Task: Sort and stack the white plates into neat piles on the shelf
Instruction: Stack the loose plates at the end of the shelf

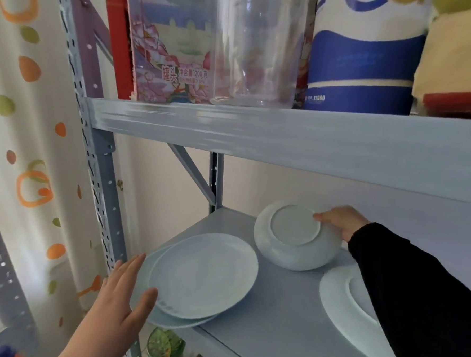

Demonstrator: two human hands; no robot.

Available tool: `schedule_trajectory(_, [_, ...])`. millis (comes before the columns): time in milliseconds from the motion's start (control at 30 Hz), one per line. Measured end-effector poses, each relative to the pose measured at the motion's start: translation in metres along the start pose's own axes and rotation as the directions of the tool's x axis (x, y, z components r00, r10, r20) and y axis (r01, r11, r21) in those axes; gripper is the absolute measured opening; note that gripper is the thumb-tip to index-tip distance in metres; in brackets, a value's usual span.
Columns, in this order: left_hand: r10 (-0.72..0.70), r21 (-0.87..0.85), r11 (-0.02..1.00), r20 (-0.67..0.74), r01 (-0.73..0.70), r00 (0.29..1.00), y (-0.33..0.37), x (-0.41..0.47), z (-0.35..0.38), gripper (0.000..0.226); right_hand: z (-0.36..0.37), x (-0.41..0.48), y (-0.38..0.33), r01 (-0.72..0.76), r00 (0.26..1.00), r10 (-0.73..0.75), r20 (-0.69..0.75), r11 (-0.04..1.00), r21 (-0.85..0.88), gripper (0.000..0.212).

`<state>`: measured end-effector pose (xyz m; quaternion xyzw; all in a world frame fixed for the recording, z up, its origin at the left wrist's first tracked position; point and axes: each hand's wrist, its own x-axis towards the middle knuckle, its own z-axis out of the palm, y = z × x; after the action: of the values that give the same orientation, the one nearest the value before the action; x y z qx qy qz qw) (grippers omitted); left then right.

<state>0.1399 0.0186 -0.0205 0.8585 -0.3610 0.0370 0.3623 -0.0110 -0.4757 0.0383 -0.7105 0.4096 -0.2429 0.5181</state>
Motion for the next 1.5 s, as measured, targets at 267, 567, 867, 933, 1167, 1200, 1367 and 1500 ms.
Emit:
schedule_trajectory(267, [0.033, 0.019, 0.999, -0.022, -0.033, 0.999, 0.002, 0.001, -0.011, 0.074, 0.051, -0.114, -0.086, 0.529, 0.789, -0.612, -0.052, 0.720, -0.450, 0.018])
schedule_trajectory(567, [0.079, -0.005, 0.997, -0.058, -0.080, 0.995, 0.003, 0.005, -0.026, 0.070, 0.148, -0.201, -0.064, 0.795, 0.489, -0.713, 0.502, 0.126, -0.594, 0.045])
schedule_trajectory(867, [0.114, -0.004, 0.993, -0.063, -0.115, 0.991, -0.008, 0.006, -0.039, 0.068, 0.223, -0.234, -0.023, 0.868, 0.339, -0.694, 0.634, -0.028, -0.495, 0.050])
schedule_trajectory(933, [0.119, -0.006, 0.993, -0.056, -0.120, 0.991, -0.012, 0.006, -0.039, 0.068, 0.229, -0.239, -0.019, 0.864, 0.397, -0.668, 0.630, 0.039, -0.502, 0.052])
schedule_trajectory(1167, [0.118, -0.043, 0.992, -0.014, -0.119, 0.993, -0.027, 0.005, -0.029, 0.068, 0.230, -0.257, -0.015, 0.806, 0.582, -0.456, 0.674, 0.211, -0.553, 0.046])
schedule_trajectory(1200, [0.120, -0.049, 0.991, -0.009, -0.121, 0.993, -0.028, 0.005, -0.026, 0.068, 0.228, -0.259, -0.017, 0.793, 0.598, -0.439, 0.670, 0.204, -0.574, 0.049])
schedule_trajectory(1367, [0.137, -0.072, 0.988, 0.027, -0.135, 0.990, -0.033, 0.008, -0.013, 0.069, 0.222, -0.264, -0.019, 0.761, 0.627, -0.427, 0.651, 0.158, -0.629, 0.063])
schedule_trajectory(1500, [0.162, -0.109, 0.982, 0.034, -0.157, 0.986, -0.031, 0.017, 0.001, 0.069, 0.204, -0.266, -0.014, 0.727, 0.663, -0.449, 0.599, 0.195, -0.659, 0.070])
